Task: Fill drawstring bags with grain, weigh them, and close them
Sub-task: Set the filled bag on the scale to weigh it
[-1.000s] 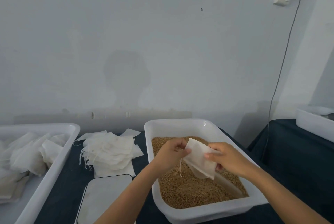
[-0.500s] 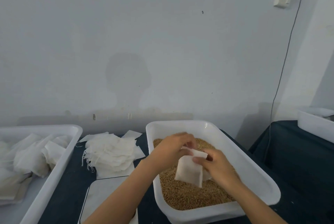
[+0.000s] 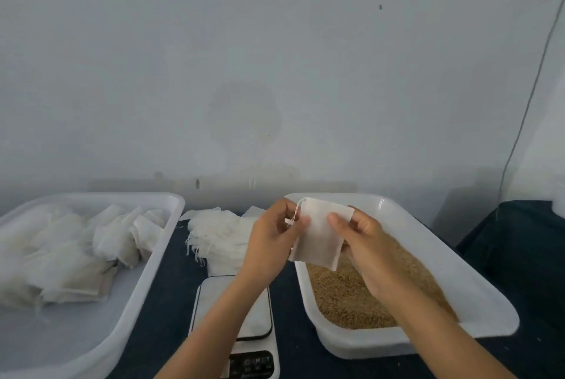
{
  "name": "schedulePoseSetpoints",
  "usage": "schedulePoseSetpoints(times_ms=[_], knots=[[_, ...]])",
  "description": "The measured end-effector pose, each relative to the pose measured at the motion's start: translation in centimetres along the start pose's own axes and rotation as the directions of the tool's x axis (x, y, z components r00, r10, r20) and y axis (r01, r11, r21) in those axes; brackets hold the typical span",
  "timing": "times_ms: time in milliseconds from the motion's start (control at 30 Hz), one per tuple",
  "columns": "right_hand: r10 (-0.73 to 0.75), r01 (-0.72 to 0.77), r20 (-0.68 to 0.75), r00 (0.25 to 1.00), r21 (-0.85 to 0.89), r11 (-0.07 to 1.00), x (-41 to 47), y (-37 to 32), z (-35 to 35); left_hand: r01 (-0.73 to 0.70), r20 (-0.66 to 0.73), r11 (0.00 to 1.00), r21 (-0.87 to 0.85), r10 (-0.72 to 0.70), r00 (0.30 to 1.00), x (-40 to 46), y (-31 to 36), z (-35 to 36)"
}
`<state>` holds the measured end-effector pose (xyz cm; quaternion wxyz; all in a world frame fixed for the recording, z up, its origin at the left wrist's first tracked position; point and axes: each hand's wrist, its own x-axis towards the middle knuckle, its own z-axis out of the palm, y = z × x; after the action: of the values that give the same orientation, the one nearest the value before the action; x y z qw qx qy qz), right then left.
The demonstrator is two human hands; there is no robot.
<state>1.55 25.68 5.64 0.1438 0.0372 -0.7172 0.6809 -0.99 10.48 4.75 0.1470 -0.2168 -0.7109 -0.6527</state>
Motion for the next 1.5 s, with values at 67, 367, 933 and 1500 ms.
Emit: schedulePoseSetpoints(times_ms=[67, 367, 933, 1500], knots=[[0.064, -0.064, 0.043, 0.997, 0.006, 0.998, -0.7, 0.5, 2.6, -0.011, -0.067, 0.998, 0.058, 0.015, 0.998, -1.1, -0.2, -2.1], [-0.057, 0.111, 0.120, 0.991, -0.517, 0.848, -1.7, 5.8, 11.9, 0.288, -0.245, 0.920, 0.265, -0.225, 0.943, -4.7, -6.0, -9.1], [-0.096, 0.105, 0.045, 0.994, -0.296, 0.949, -0.3, 10.8, 11.1, 0.292, -0.395, 0.874, 0.389, -0.128, 0.910, -5.3, -11.0, -12.0], [0.026, -0.027, -0.012, 1.000, -0.113, 0.993, 0.7, 12.4, 10.2, 0.362, -0.336, 0.824, 0.435, -0.225, 0.915, -5.3, -11.8, -13.2]])
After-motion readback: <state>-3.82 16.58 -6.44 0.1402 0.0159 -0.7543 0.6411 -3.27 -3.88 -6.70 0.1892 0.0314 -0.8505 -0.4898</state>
